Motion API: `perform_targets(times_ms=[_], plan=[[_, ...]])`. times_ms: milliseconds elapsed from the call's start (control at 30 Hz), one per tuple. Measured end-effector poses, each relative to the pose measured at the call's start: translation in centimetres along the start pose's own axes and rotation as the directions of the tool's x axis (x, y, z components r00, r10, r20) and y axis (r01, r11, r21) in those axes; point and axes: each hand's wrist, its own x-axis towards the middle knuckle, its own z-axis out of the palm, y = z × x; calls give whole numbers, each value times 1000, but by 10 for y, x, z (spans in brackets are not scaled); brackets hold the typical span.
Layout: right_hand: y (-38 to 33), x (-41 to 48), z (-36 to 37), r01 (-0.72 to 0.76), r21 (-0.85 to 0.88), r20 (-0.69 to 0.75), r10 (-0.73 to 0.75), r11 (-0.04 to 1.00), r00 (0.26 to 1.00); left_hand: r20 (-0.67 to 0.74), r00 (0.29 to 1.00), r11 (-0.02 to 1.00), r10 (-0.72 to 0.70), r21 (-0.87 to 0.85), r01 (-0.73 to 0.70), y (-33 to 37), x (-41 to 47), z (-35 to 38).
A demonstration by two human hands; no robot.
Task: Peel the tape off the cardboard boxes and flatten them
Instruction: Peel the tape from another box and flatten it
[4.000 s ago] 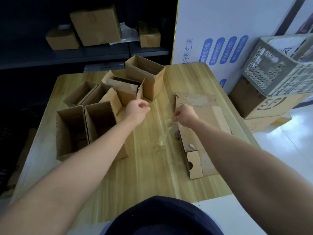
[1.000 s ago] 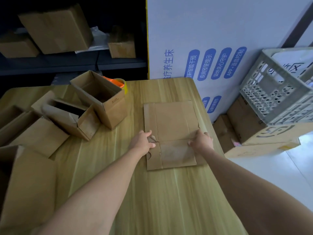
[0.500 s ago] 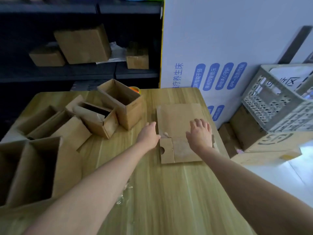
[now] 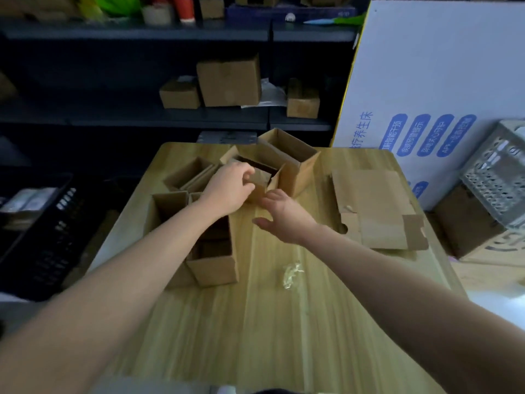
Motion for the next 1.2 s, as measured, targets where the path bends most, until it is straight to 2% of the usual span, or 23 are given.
perform_targets(times_ms=[133,233,333,400,467,533,667,767,867,1033,1200], plan=[[-60,14,29,52,45,269,-63,998,961,12,1000,1000,-12,-17,12,-44,-34,-25],[-82,24,54,83,-144,443,-10,986,896,30,1000,999,0,-34,1,-68,-55,-31],[-86,31,71,45,-271,503,102,962,858,80,997,998,3,-59,2,-86,-70,-33],[-85,32,71,-54,-209,429,142,976,892,94,996,997,3,-78,4,-95,-75,-34],[-84,32,56,-122,-126,296,155,985,943,78,997,995,8,-95,-1,-100,-78,-33],[-82,32,36,-191,-51,182,197,980,963,39,999,993,8,-121,-3,-98,-77,-32],[-74,29,-1,-357,194,129,337,914,933,-129,992,989,-13,-149,-6,-85,-69,-29],[-65,13,-25,-415,369,34,434,831,900,-132,991,981,38,-186,-62,-69,-63,-24],[-50,-3,-48,-473,451,-60,554,757,830,-28,992,971,126,-200,-129,-50,-59,-15],[-22,-46,-71,-577,563,-99,742,591,663,68,970,942,235,-263,-210,-17,-50,9],[5,-107,-70,-637,652,-113,883,411,455,199,900,899,388,-299,-321,30,-45,39]])
